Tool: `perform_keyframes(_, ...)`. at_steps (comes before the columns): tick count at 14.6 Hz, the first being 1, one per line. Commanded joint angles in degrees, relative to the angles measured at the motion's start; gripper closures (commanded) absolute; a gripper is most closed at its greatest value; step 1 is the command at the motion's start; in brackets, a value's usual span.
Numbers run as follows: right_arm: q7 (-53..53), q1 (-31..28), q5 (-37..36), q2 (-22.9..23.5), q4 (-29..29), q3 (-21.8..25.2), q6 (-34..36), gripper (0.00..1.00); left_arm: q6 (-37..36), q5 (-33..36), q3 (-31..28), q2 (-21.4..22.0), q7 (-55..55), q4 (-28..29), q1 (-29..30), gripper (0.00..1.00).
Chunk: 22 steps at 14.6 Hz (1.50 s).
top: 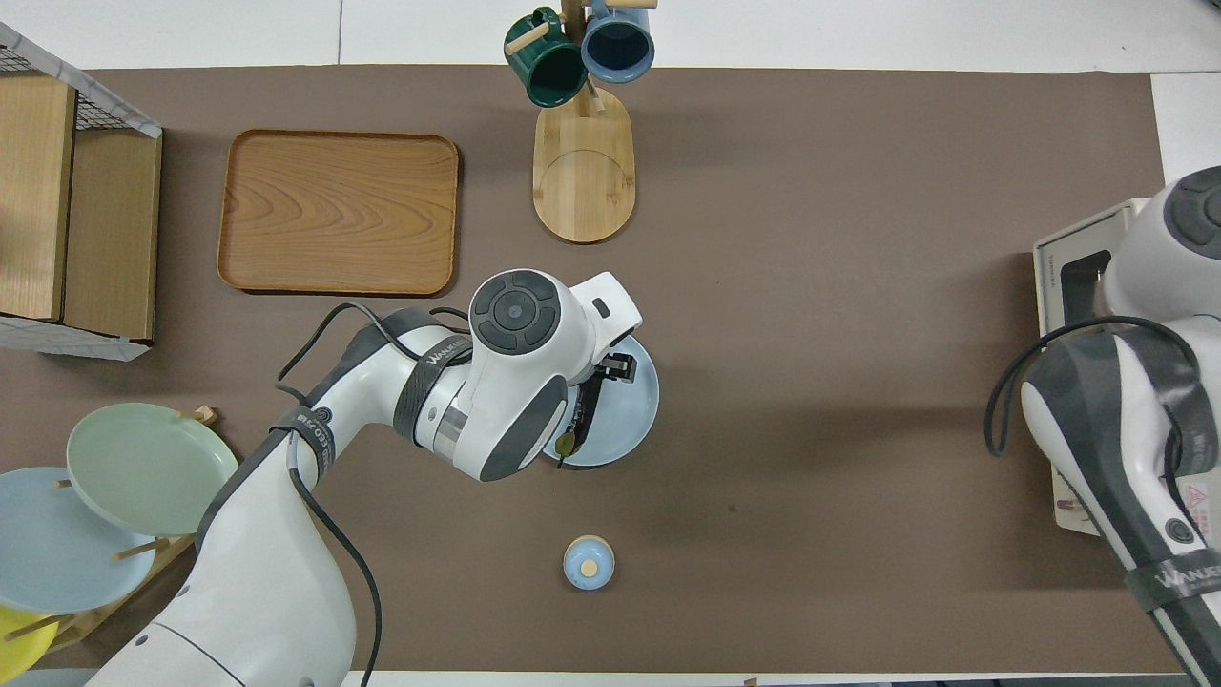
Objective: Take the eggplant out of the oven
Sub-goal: 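Carry the eggplant with the left gripper toward the wooden tray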
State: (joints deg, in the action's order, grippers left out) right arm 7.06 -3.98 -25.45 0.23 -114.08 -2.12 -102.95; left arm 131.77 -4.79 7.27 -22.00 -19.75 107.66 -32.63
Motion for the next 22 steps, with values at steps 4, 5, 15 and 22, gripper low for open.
perform_keyframes(4,1.03,-1.38,14.16,2.31,12.7,0.28,11.78,0.6,1.04,-1.01,-0.86,0.81,0.24,1.41,-0.86,0.43)
perform_keyframes(5,1.03,-1.38,16.28,2.23,15.0,0.19,13.46,0.47,0.69,-1.09,-0.86,0.81,0.24,1.24,-0.86,0.52)
perform_keyframes(15,0.59,-1.12,23.69,-0.76,21.27,-3.33,18.57,0.0,-10.63,-2.58,-0.86,1.69,0.5,-8.14,4.4,1.0)
perform_keyframes(22,0.15,1.69,23.16,1.26,22.85,-2.63,18.92,0.0,-14.43,-2.68,-1.21,-0.94,1.9,-16.25,18.46,1.0)
